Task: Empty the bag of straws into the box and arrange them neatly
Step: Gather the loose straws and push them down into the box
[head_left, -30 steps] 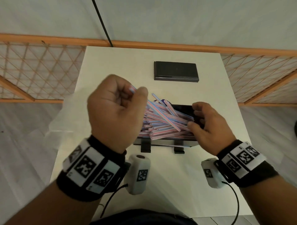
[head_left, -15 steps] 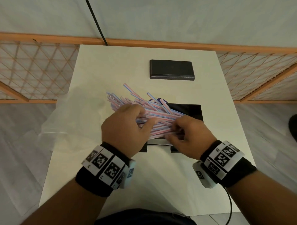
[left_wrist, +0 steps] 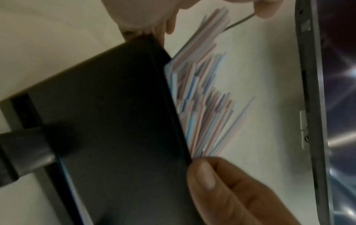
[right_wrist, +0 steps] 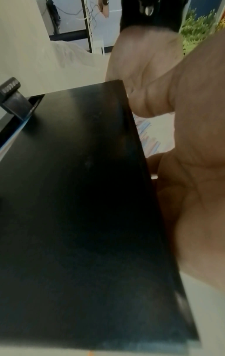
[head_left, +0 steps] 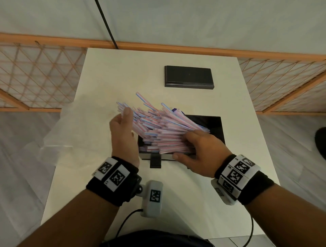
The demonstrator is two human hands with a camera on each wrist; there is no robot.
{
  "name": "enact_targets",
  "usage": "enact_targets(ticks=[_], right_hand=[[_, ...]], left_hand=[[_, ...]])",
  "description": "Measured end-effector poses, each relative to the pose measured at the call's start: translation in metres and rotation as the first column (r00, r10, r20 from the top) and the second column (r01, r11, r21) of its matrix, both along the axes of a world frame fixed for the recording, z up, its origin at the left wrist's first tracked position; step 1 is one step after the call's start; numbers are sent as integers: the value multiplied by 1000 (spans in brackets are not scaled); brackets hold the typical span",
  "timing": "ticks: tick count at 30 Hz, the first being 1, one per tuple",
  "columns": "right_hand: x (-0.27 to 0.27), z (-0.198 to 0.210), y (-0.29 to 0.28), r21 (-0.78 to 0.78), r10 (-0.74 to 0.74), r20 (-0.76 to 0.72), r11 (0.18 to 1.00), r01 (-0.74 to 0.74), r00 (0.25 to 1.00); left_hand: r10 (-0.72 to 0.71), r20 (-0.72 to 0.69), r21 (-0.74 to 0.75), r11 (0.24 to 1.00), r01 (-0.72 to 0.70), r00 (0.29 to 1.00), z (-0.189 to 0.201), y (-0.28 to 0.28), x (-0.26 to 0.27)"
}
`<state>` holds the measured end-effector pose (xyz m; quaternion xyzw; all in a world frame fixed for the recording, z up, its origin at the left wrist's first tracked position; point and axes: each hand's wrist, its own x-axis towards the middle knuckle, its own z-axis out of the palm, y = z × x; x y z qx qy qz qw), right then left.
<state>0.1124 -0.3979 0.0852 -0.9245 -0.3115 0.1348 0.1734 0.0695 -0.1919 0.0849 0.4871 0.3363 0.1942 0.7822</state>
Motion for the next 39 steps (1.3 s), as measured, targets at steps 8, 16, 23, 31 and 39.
enact_targets(ticks=[8,16,23,31,39], right_hand=[[7,0,7,-163,28,-71,986,-40,997],[11,2,17,-227,97,-43,968,-105,994],[16,-2,23,-111,77,-243,988,-106,967],[19,5,35,-201,10,-333,976,-81,943],[27,10,47,-287,1,-410,949,-130,912]], left_hand=[[-96,-22,99,990,97,995,-13,-11,2],[-90,-21,103,990,92,996,-14,-13,2],[-110,8,117,987,109,994,-11,-14,2],[-150,22,96,984,147,988,-9,-15,0],[-175,-12,94,980,176,984,-10,-11,-2]])
